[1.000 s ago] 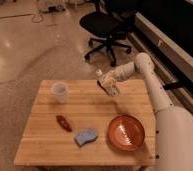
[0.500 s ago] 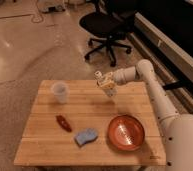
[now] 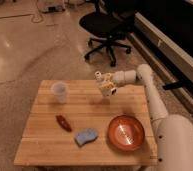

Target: Stand the bottle upright

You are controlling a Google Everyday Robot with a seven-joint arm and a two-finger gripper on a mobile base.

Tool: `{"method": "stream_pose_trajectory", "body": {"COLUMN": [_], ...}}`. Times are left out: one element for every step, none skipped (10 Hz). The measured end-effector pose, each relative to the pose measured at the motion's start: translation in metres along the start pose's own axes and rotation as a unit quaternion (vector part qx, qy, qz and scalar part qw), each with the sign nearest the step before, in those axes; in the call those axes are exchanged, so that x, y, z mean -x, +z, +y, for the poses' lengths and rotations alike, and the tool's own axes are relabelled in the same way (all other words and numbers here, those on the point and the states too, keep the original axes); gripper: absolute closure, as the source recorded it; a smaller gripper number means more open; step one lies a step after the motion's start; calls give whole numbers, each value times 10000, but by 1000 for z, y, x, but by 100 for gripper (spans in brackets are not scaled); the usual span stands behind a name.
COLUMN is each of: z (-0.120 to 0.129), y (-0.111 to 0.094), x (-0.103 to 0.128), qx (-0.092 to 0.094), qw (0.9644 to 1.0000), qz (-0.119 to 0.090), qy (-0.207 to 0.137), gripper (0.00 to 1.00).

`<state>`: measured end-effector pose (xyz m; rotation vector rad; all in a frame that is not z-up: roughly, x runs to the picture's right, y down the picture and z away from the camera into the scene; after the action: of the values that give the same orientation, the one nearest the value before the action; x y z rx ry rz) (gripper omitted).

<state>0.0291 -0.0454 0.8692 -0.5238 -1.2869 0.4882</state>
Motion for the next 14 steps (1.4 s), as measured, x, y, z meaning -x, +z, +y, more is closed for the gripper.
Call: {"method": "stream_pose_trajectory", "body": {"z": [2,4,8,12,16,20,24,26,28,30,32,33,35,35], "y": [5,7,8,10,13,18,22,24,26,28,32,35,38,38], "x": [0,-1,-2,-2,-3,-5,-5,-6,-8,-12,-15,-17,-23,-26], "qx": [106,164,231,293,351,416,432,357,244,105,33,-24,-62,-83], "qw": [9999,9998,9995,9993,9991,9988,9989,9993,9997,9998,9997,9996,9993,9990], "qz": [-93,-148,-202,-219,-229,-233,-195,-122,-28,99,167,201,222,221], "qy": [7,15,23,26,38,52,58,55,78,153,192,213,289,387], "gripper": [100,100,100,100,100,100,100,100,100,100,100,96,85,74]}}
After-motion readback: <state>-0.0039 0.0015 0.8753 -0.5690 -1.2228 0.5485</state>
